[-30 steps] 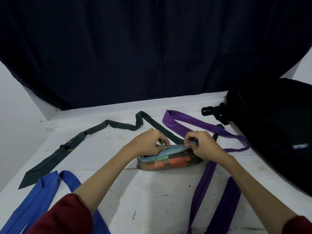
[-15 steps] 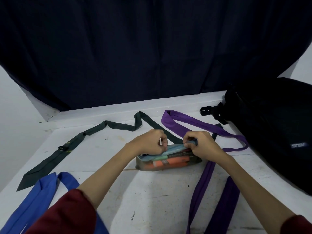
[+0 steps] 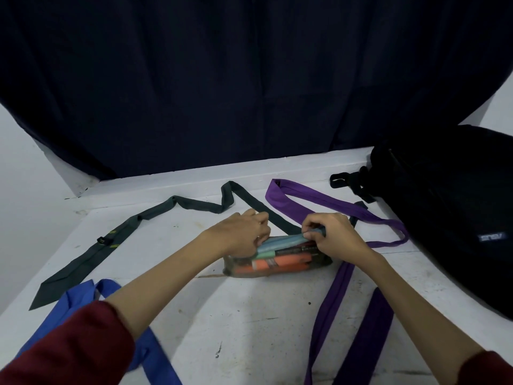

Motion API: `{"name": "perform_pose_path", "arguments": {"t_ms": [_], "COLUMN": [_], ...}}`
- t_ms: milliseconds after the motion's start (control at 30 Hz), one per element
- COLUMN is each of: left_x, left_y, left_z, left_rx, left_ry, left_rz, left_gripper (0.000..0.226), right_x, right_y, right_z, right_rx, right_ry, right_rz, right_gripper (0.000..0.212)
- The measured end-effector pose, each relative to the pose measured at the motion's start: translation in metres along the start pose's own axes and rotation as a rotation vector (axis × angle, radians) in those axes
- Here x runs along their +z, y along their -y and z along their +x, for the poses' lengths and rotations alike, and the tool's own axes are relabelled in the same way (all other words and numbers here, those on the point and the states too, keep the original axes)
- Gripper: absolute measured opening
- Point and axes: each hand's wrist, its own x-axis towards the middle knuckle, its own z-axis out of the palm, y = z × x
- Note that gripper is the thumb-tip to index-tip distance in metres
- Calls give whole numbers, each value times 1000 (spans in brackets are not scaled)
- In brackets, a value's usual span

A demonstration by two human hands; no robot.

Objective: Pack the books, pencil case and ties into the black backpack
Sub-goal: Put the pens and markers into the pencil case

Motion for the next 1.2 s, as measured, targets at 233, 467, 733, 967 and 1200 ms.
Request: {"name": "perform_pose_path", "arguments": {"t_ms": [233, 467, 733, 967, 1200], "left_x": [2, -12, 6, 7, 7], "left_y": [31, 29, 38, 48, -5], "left_z": [-35, -49, -63, -59, -8], "left_rx": [-95, -175, -190, -270, -160], "left_ry": [81, 122, 20, 15, 93], "left_rz": [63, 133, 60, -110, -400], "left_gripper": [15, 22, 23, 13, 86], "right_x": [-2, -1, 1, 2, -6], "right_y": [3, 5, 7, 7, 27], "right_z": [1, 0, 1, 2, 2], "right_rx": [13, 34, 25, 35, -113], "right_ry": [5, -9, -20, -7, -55], "right_rz": [-26, -68, -84, -7, 49], "right_gripper": [9, 10, 3, 9, 13]}}
